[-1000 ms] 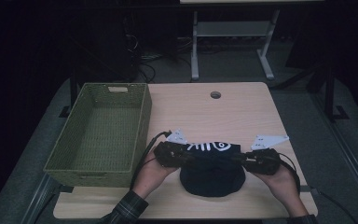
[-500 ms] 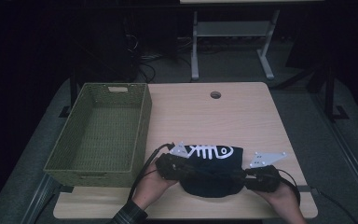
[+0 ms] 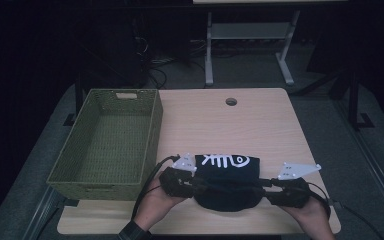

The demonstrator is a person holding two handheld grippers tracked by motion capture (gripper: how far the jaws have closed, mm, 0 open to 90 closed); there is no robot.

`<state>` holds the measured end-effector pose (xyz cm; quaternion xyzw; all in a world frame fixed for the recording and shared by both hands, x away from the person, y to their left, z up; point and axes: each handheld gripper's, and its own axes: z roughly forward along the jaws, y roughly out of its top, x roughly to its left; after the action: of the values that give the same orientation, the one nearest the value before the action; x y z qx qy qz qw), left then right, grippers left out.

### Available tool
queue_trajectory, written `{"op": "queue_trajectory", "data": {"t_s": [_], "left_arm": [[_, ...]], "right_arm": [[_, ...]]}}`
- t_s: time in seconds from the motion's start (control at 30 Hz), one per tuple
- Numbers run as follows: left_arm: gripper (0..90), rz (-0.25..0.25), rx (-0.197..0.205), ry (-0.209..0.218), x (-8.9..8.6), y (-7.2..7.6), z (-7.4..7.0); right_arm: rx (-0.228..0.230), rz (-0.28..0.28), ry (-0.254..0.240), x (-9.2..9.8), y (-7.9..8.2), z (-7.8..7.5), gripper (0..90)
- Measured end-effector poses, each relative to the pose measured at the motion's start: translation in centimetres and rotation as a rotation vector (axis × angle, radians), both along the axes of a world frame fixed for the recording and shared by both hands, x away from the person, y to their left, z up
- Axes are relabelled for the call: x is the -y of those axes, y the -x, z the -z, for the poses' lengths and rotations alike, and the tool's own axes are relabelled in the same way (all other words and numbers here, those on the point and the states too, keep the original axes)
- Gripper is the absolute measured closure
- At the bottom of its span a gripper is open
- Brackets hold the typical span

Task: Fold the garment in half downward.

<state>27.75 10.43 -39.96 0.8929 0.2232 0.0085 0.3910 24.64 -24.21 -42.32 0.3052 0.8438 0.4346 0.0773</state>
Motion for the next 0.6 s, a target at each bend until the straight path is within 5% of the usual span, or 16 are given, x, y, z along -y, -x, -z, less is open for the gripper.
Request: {"op": "queue_trajectory", "data": {"t_s": [0.13, 0.27, 0.43, 0.6], "left_arm": [[77.5, -0.024, 0.008, 0.013, -0.7, -0.5, -0.6], [89.0, -0.041, 0.010, 0.001, -0.3, -1.3, -0.4], [89.9, -0.057, 0.009, -0.008, 0.7, -2.6, 0.3], [89.9, -0.079, 0.029, -0.012, 1.6, -4.2, 0.4]], "right_arm": [[0.009, 0.029, -0.024, 1.3, -0.2, -0.6, 65.0], [0.006, 0.038, -0.035, 1.7, -0.9, -0.9, 77.3], [0.009, 0.022, -0.021, 0.8, -2.1, -0.3, 88.7], [-0.003, 0.000, 0.002, -0.1, -2.6, 0.2, 89.8]]}}
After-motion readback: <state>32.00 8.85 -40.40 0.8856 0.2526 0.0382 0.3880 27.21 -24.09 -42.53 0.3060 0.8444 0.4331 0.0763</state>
